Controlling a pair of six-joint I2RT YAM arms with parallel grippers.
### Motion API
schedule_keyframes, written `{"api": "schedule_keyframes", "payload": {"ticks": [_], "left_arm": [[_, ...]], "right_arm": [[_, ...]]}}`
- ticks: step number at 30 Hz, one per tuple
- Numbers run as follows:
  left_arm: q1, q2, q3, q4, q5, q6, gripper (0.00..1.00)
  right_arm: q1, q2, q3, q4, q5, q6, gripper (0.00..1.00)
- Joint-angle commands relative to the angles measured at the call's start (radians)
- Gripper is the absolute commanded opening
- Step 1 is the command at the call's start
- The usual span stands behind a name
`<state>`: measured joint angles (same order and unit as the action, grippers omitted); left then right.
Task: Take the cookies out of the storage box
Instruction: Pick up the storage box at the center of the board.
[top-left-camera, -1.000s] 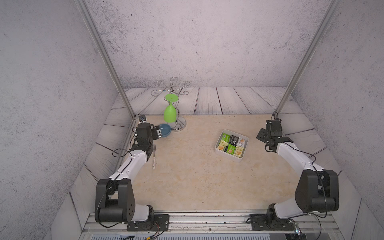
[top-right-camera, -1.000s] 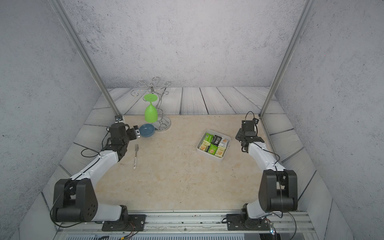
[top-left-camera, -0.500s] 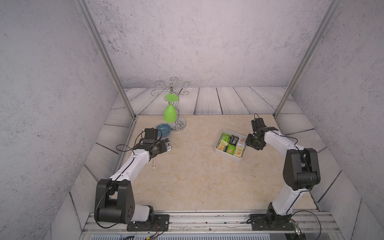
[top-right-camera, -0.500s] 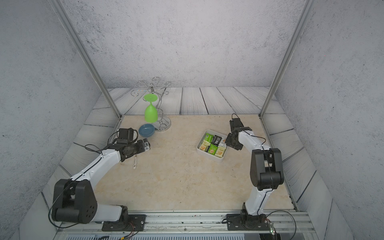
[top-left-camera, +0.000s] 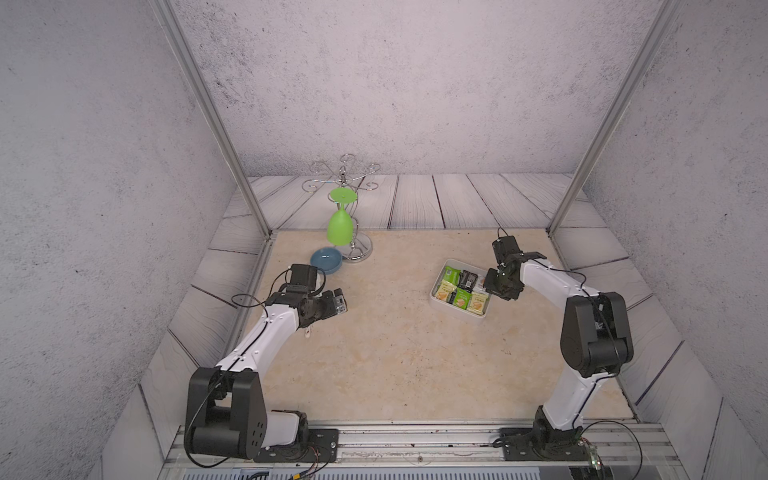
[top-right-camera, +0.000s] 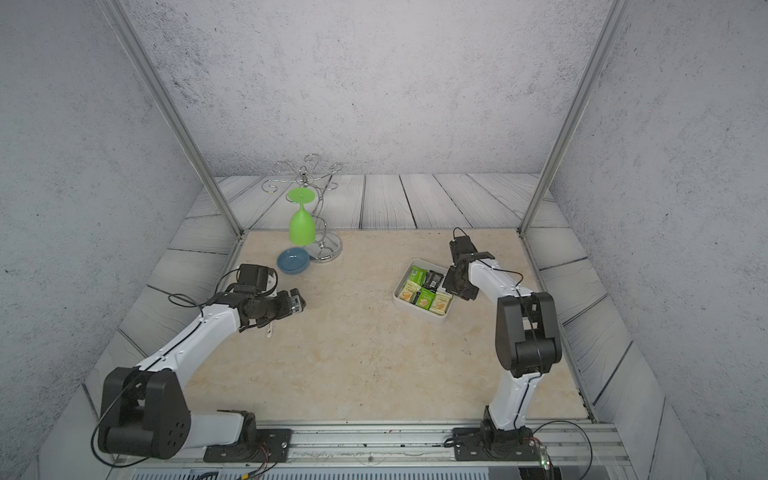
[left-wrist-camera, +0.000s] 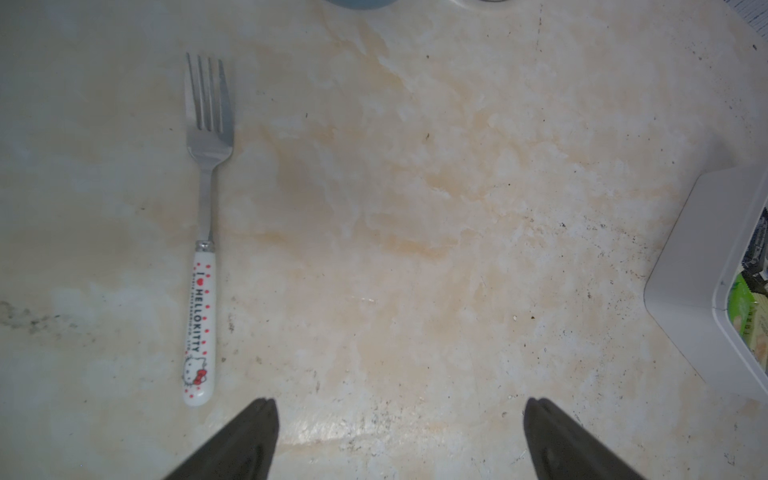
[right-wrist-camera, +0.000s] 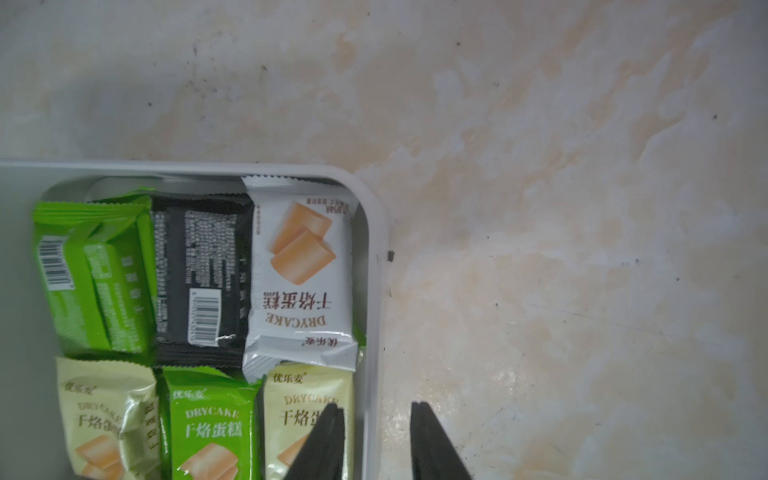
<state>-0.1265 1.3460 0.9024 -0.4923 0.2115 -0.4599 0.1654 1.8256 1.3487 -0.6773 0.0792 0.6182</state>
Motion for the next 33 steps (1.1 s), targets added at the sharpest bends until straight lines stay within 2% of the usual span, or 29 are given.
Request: {"api": "schedule_keyframes", "payload": {"ticks": [1,7,15,25,33], "left_arm": [[-0.008,0.008,0.021,-0.025,0.012,0.014,0.98],[-0.007,0.003,0.015,-0.029,0.008,0.019,0.98],[-0.007,-0.006,0.005,-0.026,0.008,0.019,0.98],[-0.007,0.013,0.027,-0.011,0.036,0.014,0.98],[-0.017,0.054,0.080,-0.001,0.086,-0.009,0.98]], "right_arm": [[0.004,0.017,0.015,-0.013,-0.005,0.004,0.29],[0.011,0.051,0.038,-0.028,0.006,-0.003,0.28],[0.026,0.059,0.058,-0.048,0.020,-0.028,0.07],[0.086,-0.013,0.089,-0.126,0.053,-0.110,0.01],[0.175,-0.125,-0.008,-0.141,-0.033,-0.179,0.01]]}}
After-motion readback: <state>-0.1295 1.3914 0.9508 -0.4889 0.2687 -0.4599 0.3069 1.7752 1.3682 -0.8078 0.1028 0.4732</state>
